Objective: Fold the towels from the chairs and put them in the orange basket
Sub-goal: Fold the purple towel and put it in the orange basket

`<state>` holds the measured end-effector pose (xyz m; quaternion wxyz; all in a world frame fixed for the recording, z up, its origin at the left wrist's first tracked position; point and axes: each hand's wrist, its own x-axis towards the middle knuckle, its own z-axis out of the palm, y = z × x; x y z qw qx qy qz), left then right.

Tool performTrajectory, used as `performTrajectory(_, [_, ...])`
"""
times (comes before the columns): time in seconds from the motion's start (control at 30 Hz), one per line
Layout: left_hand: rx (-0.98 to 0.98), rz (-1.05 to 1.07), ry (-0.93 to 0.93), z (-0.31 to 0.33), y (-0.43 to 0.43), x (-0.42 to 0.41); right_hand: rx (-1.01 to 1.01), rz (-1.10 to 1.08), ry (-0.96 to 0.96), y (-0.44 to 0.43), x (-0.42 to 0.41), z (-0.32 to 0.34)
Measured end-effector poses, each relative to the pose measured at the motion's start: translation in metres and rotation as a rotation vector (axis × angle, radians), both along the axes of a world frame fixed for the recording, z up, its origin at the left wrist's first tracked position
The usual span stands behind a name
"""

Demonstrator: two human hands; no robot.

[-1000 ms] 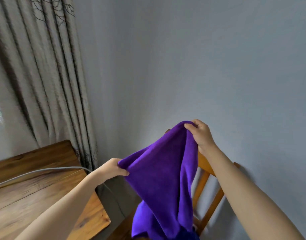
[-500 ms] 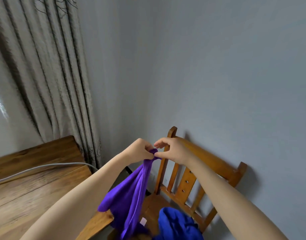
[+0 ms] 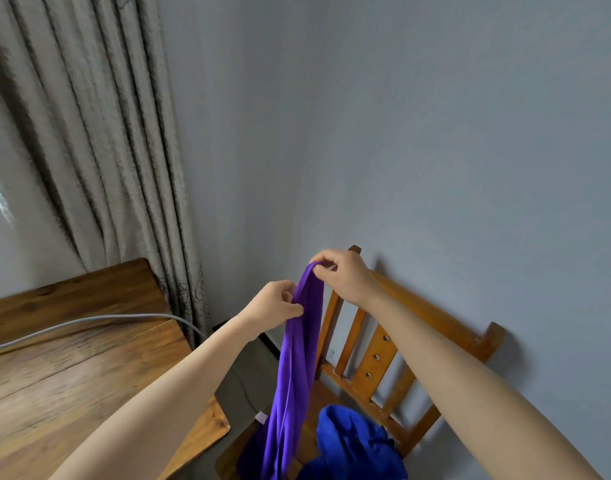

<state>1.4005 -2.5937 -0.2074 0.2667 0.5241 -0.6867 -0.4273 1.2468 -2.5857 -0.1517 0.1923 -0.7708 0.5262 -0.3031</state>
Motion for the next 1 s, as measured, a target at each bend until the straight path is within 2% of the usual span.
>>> performTrajectory(0.17, [0.030,0.159,-0.014,-0.037,-0.001,-0.001,-0.169,-0.132,-0.177,-0.028,0.011,0.041])
performTrajectory(0.3, [0.016,0.319,-0.042,-0.052,-0.014,0.012,-0.191,-0.266,-0.291,-0.053,0.005,0.070])
performTrajectory(0.47, [-0.076,0.438,-0.019,-0.036,-0.045,0.025,-0.182,-0.342,-0.384,-0.091,-0.010,0.088])
performTrajectory(0.6, [-0.226,0.528,-0.018,-0.010,-0.071,0.032,-0.241,-0.377,-0.520,-0.108,-0.025,0.112])
performTrajectory(0.7, [-0.302,0.560,-0.099,-0.002,-0.075,0.036,-0.289,-0.375,-0.644,-0.101,-0.041,0.127])
performTrajectory(0.8, [-0.288,0.528,-0.166,-0.012,-0.057,0.032,-0.191,-0.267,-0.727,-0.074,-0.063,0.122])
performTrajectory(0.9, [-0.161,0.442,-0.191,-0.052,-0.024,0.020,0.089,-0.055,-0.741,-0.025,-0.081,0.102])
performTrajectory(1.0, [-0.012,0.429,-0.242,-0.109,0.025,0.008,0.343,0.144,-0.672,0.029,-0.096,0.050])
